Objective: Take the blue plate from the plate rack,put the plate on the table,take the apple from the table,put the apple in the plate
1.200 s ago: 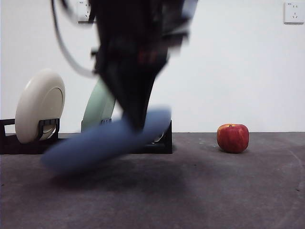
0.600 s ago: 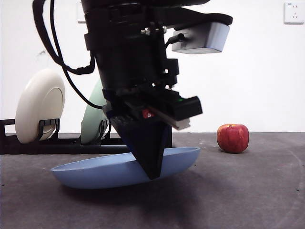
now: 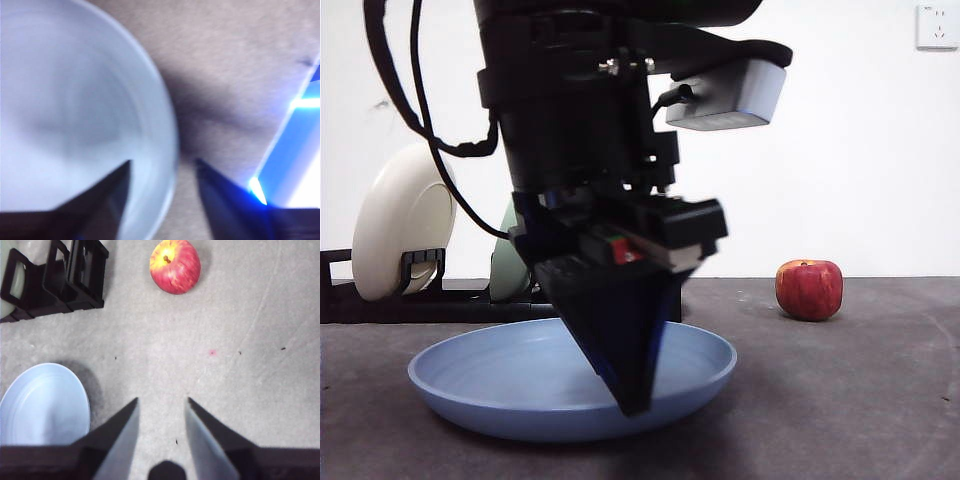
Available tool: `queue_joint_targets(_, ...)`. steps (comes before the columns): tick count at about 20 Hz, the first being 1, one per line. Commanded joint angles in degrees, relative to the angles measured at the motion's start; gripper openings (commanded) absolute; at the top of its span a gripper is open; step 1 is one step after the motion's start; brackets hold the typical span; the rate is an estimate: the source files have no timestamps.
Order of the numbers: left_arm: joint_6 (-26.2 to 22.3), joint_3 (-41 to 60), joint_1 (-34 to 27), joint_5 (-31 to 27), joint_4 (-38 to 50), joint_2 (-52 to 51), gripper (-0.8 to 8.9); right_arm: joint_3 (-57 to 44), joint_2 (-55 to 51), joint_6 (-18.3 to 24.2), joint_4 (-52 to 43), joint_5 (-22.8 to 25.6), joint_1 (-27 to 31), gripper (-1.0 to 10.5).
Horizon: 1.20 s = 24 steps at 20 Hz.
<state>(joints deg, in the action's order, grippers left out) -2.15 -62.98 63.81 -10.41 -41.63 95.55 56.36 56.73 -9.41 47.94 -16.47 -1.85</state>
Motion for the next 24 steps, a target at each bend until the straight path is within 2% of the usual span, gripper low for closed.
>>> queue_joint_targets(1,1.97,0.24,-0.11,1.6,0.46,0.55,2.88,0.15,0.48,0.33,-1.33,-0.04,-0.07,2.3)
queue_joint_targets(2,2.51,-0.33,-0.11,3.06,0.02,0.55,2.88,0.17,0.81,0.37,-2.21,-0.04,-0.07,3.4)
queue_joint_targets(3,2.49,-1.14,-0.11,5.75,-0.63,0.31,2.88,0.17,1.62,0.33,-3.69,-0.04,-0.07,5.0)
queue_joint_targets(4,2.6,-1.68,-0.11,7.85,-0.94,-0.15,2.88,0.26,2.45,0.04,-4.92,-0.04,-0.07,6.0)
queue_joint_targets(5,3.04,-2.12,0.0,9.73,-0.98,-0.96,2.87,0.72,3.87,-0.28,-5.81,-0.15,-0.09,6.4)
queue_joint_targets(8,6.97,-2.32,0.15,11.52,-1.11,-5.92,2.74,4.68,10.56,-0.5,-5.9,-1.09,-1.64,6.7)
queue_joint_targets(9,7.74,-2.32,0.15,11.5,-1.62,-8.17,2.14,6.69,13.4,-0.48,-5.84,-0.92,-2.47,6.7)
queue_joint_targets(11,8.11,-2.32,0.15,11.41,-2.93,-13.46,-0.22,11.5,19.52,-0.35,-5.68,1.07,-4.74,6.7)
queue_joint_targets(16,9.9,-2.34,-0.04,5.2,-6.8,-27.41,-0.08,26.38,36.22,3.82,-2.56,9.09,-10.43,6.7)
queue_joint_targets(17,10.27,-2.34,-0.2,3.56,-8.17,-29.57,-0.08,28.79,38.97,4.55,-2.29,10.67,-11.02,7.2)
queue_joint_targets(18,11.1,-2.34,-0.26,1.38,-10.08,-32.04,-0.08,31.32,42.01,4.94,-2.19,12.17,-11.37,8.2)
queue_joint_targets(19,11.58,-2.34,-0.26,-0.48,-11.69,-33.83,-0.08,33.22,44.33,4.9,-2.14,12.92,-11.37,8.6)
queue_joint_targets(24,12.83,-2.34,-0.57,-6.58,-17.33,-42.03,-0.08,40.92,55.87,4.9,-1.22,14.62,-11.26,8.6)
